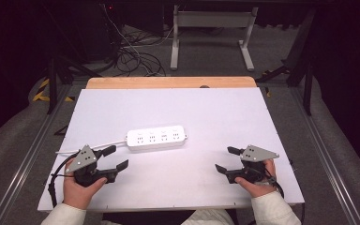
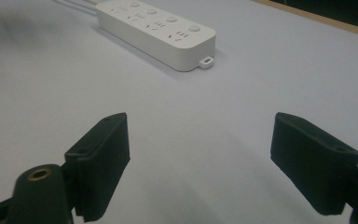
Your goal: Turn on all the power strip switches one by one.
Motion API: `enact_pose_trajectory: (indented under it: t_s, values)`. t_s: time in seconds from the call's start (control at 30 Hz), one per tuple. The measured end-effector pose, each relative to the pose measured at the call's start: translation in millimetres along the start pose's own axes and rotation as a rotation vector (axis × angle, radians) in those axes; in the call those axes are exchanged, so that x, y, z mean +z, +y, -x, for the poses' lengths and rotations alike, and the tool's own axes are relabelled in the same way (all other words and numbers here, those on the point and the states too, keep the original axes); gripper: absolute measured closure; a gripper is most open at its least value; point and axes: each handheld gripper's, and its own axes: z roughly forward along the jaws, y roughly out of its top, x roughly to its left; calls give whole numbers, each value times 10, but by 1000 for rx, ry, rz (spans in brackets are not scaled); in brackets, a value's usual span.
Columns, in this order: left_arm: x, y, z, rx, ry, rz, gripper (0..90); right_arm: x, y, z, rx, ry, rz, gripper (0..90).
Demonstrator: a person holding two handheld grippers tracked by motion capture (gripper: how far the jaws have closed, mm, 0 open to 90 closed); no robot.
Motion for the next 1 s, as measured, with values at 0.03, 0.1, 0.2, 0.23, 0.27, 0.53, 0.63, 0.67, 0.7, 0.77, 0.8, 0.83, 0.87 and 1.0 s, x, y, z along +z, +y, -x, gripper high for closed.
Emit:
enact_pose_trajectory:
  t_s: [0.03,0.1,0.2,0.23,0.27,0.53,0.63,0.67,0.7,0.77,0.8,0.83,0.87,1.0]
  values:
    - [3,14,12,15,5,-7,303,0,-2,0,0,2,0,211]
    - [7,33,18,25,8,-23,312,-5,-1,-6,-4,6,5,219]
    - [13,43,25,12,9,-17,314,-10,9,-23,-8,16,13,232]
    - [11,53,16,19,10,-18,314,-9,8,-26,-9,21,14,238]
    - [9,61,12,23,11,-23,315,-9,8,-28,-8,25,13,238]
    - [-8,139,-6,35,14,-40,323,1,4,-32,1,44,14,245]
    - [-5,196,-23,8,-7,-58,368,8,1,-33,2,48,10,249]
    - [-1,222,-30,-1,-14,-60,385,10,0,-34,3,50,7,251]
    - [1,254,-47,6,-19,-60,385,10,0,-34,3,50,7,251]
    - [12,323,-73,4,-22,-63,450,16,-1,-39,4,50,7,254]
    - [17,355,-85,1,-23,-65,465,16,-1,-40,4,50,7,254]
    - [31,416,-105,7,-18,-65,472,16,-1,-41,5,50,7,254]
    - [36,441,-112,4,-17,-68,479,15,-2,-42,5,50,8,254]
    - [55,490,-144,0,-15,-70,513,14,-5,-37,9,53,8,254]
